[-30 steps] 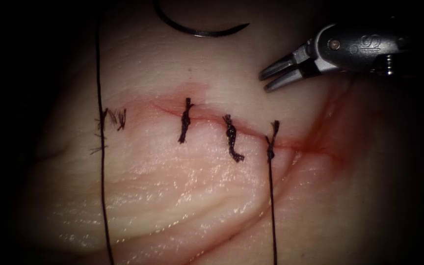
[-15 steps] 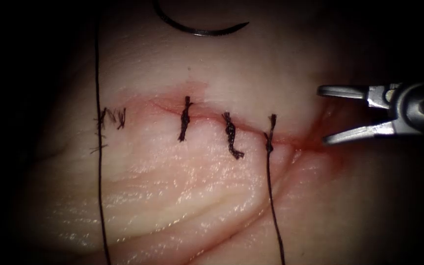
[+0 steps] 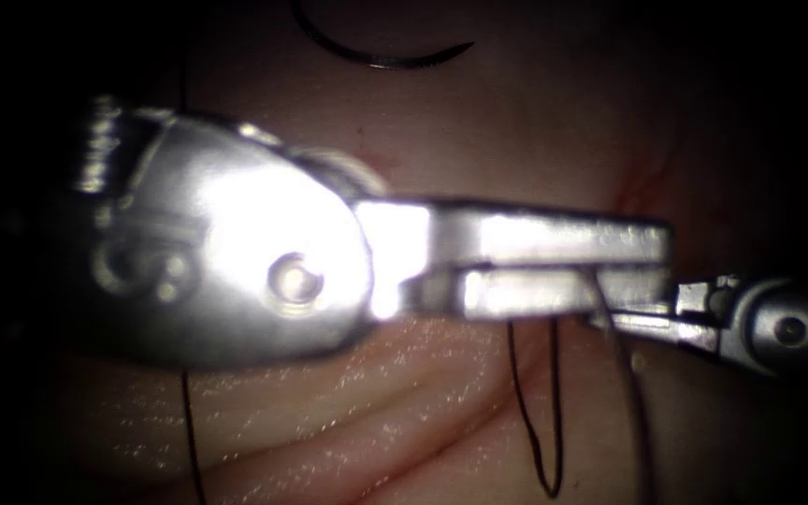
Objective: Wound Closure
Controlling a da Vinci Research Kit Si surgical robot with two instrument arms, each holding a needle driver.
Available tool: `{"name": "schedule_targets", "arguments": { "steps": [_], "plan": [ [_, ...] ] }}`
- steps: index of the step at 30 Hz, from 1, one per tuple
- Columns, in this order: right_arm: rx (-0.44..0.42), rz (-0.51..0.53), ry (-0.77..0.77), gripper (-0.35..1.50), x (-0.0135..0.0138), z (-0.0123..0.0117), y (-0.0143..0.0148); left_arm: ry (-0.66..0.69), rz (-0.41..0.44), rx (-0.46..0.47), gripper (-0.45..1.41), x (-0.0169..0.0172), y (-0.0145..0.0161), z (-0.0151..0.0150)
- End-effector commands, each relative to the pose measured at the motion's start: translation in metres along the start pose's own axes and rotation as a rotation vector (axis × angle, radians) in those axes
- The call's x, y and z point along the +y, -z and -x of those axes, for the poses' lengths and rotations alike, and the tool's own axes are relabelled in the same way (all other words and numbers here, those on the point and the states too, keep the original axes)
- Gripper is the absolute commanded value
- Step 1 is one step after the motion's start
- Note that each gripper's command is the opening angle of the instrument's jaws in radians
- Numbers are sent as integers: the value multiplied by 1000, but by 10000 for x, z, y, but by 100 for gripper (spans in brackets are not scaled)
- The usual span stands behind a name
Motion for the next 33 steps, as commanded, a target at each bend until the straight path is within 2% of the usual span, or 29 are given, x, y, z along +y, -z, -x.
{"name": "schedule_targets", "arguments": {
  "steps": [1, 7, 9, 17, 21, 22, 24, 25, 26, 28, 33],
  "plan": [
    [7, -1, 1, -35, 3, 3, -14, -1, 0, 0, -45, -3, -6, 4],
    [32, -10, 5, -35, -2, 3, -39, 0, -36, 17, -45, -24, -4, 38],
    [46, -18, 2, -35, -6, 4, -52, 1, -58, 44, -45, -34, -4, 58],
    [87, -28, -9, -35, -14, 3, -74, -34, -64, 142, -45, -43, -5, 85],
    [185, -37, -46, -35, -13, -4, -91, -101, -55, 204, -45, -40, -9, 111],
    [185, -37, -46, -35, -13, -4, -91, -101, -55, 204, -45, -40, -9, 111],
    [276, -35, -85, -35, -12, -6, -98, -150, -52, 223, -45, -37, -10, 123],
    [276, -35, -85, -35, -12, -6, -98, -150, -52, 223, -45, -37, -10, 123],
    [311, -39, -104, -35, -11, -7, -101, -167, -50, 228, -45, -37, -10, 128],
    [407, -35, -146, -35, -12, -10, -103, -204, -46, 236, -45, -34, -9, 141],
    [469, -8, -180, -35, -11, -14, -98, -226, -48, 223, -45, -30, -2, 159]
  ]
}}
